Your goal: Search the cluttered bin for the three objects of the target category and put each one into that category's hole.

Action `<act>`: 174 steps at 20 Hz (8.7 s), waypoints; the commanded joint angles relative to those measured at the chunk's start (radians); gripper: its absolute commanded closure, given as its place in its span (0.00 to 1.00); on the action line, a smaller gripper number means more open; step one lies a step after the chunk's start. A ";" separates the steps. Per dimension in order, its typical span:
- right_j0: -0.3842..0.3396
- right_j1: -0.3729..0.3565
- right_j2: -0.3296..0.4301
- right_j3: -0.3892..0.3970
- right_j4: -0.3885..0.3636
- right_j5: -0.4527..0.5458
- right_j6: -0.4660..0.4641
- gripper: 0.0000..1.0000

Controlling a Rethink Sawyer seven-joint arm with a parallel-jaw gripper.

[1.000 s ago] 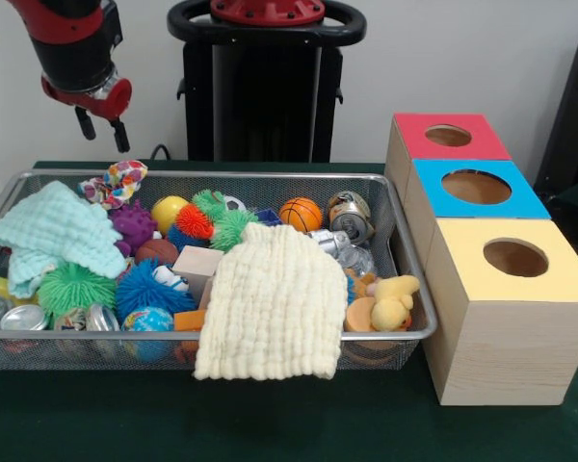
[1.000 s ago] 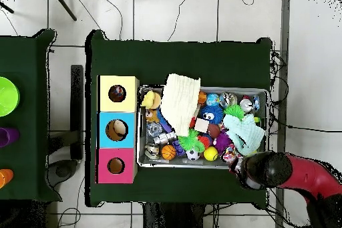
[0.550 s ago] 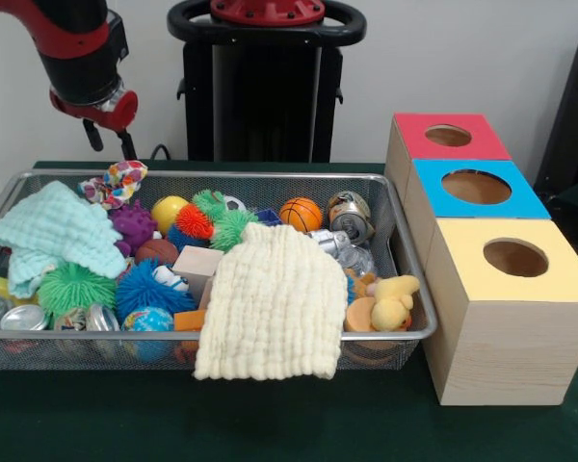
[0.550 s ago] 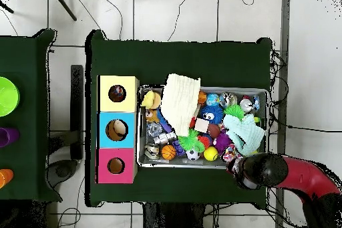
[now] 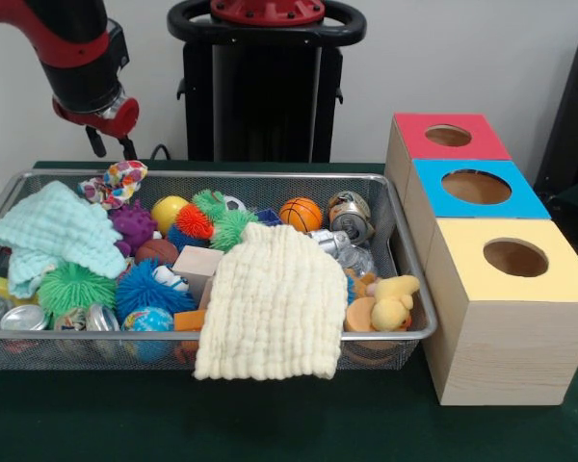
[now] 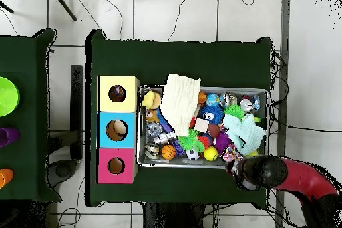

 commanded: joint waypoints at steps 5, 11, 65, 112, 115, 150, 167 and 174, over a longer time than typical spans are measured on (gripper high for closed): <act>-0.029 0.035 0.004 0.016 -0.095 -0.094 -0.118 0.00; -0.032 0.030 0.009 0.018 -0.093 -0.086 -0.121 0.00; 0.054 0.019 0.042 -0.110 0.008 0.131 -0.134 0.00; 0.105 -0.009 0.034 -0.169 0.071 0.233 -0.125 0.00; 0.103 -0.001 0.036 -0.170 0.064 0.208 -0.123 0.00; 0.096 0.111 0.035 -0.223 0.025 0.044 -0.101 0.00; 0.066 0.130 0.040 -0.228 0.024 0.011 -0.123 0.00; 0.071 0.120 0.047 -0.240 0.054 0.050 -0.113 0.00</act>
